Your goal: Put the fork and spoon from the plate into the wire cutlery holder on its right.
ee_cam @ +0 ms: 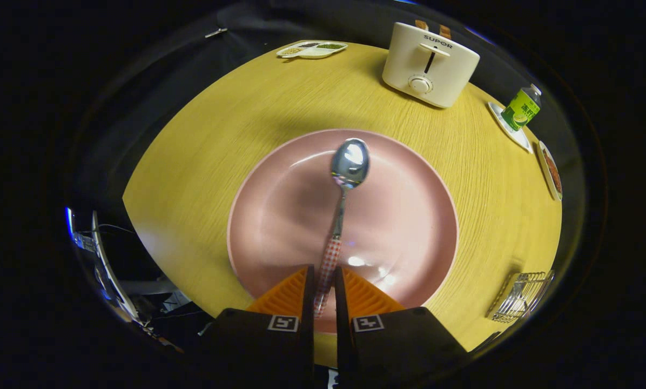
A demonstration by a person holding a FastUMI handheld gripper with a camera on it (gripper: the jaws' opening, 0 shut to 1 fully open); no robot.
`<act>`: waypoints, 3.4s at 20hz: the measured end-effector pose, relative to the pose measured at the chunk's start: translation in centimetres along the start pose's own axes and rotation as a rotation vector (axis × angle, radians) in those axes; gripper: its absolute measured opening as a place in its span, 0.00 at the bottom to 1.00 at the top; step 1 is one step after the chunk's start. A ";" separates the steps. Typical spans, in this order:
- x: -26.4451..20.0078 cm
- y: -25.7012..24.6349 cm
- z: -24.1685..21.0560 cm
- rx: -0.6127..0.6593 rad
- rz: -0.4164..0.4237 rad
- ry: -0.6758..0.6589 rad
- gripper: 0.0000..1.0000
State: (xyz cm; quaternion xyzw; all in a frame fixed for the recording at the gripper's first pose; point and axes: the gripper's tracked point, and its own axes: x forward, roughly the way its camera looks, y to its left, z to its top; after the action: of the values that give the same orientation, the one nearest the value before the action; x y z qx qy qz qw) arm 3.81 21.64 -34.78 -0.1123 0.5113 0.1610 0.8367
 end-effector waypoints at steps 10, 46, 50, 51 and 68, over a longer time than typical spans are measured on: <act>-3.8 -2.2 -0.1 0.036 0.149 -0.020 0.08; -26.0 -29.4 -13.5 -0.030 0.079 0.330 0.08; -25.5 -30.7 -13.8 -0.100 0.086 0.471 0.08; -25.3 -31.0 -13.8 -0.113 0.085 0.507 0.09; -20.7 -32.3 -12.9 -0.244 0.061 0.810 0.12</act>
State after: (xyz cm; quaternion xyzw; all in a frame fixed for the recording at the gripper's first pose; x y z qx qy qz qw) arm -3.19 -15.96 -21.39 -0.2497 0.7791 0.1880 0.5435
